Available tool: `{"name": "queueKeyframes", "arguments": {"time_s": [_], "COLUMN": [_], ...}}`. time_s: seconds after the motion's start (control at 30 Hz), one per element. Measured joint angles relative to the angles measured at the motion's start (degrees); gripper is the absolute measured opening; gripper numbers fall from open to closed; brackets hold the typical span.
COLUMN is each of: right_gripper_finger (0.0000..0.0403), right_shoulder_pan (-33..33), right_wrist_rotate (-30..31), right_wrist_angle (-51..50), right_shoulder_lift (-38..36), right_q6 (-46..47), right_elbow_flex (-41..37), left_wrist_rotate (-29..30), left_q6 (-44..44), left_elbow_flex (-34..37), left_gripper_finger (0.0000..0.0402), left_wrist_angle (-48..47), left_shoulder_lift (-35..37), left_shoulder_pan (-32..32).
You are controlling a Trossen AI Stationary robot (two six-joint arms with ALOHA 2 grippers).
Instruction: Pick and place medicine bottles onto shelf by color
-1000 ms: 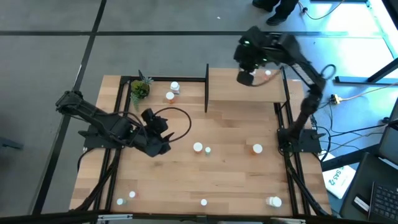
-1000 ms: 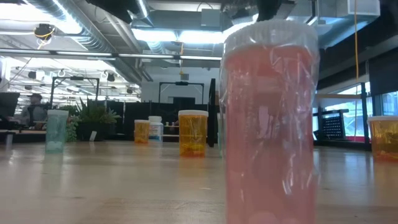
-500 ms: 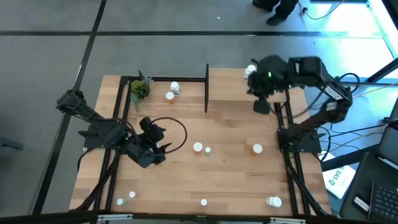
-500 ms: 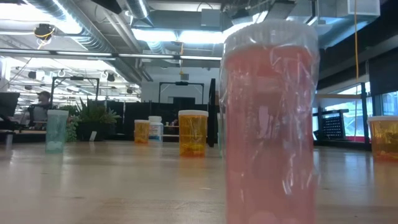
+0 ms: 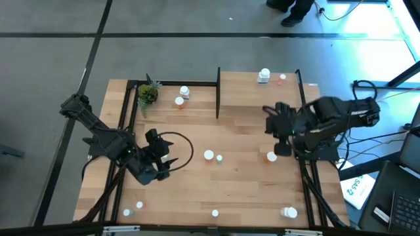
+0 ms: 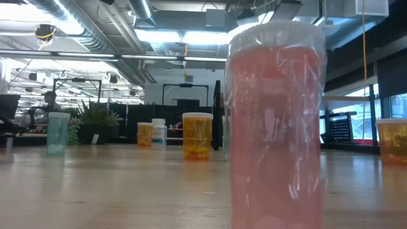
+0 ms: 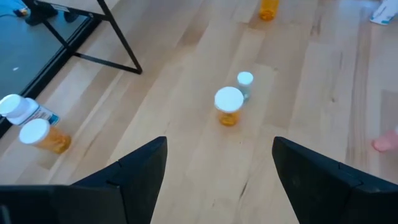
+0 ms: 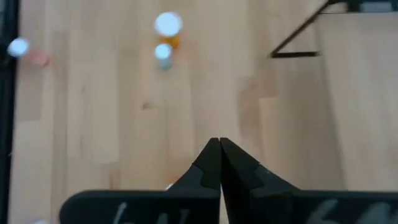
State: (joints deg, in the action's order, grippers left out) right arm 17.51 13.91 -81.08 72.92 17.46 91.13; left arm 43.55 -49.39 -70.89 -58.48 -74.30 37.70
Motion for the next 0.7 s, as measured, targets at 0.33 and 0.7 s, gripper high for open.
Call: {"name": "queueKeyframes", "arguments": {"time_s": [0.33, 0.7], "right_gripper_finger": [0.0002, 0.0008], "right_shoulder_pan": [9.22, 9.66], "right_wrist_rotate": [-1.72, -6.01], "right_wrist_angle": [-4.11, 3.0], "right_shoulder_lift": [0.05, 0.07], "right_q6": [9.31, 5.62], "right_elbow_flex": [-4.59, -10.42], "left_wrist_rotate": [0.0, 0.0], "left_q6": [-0.04, 1.75], "left_elbow_flex": [0.01, 0.01], "left_gripper_finger": [0.0286, 0.0286], "left_wrist_angle": [-0.02, -0.19], "left_shoulder_lift": [0.0, 0.0], "left_shoulder_pan": [0.0, -0.05]}}
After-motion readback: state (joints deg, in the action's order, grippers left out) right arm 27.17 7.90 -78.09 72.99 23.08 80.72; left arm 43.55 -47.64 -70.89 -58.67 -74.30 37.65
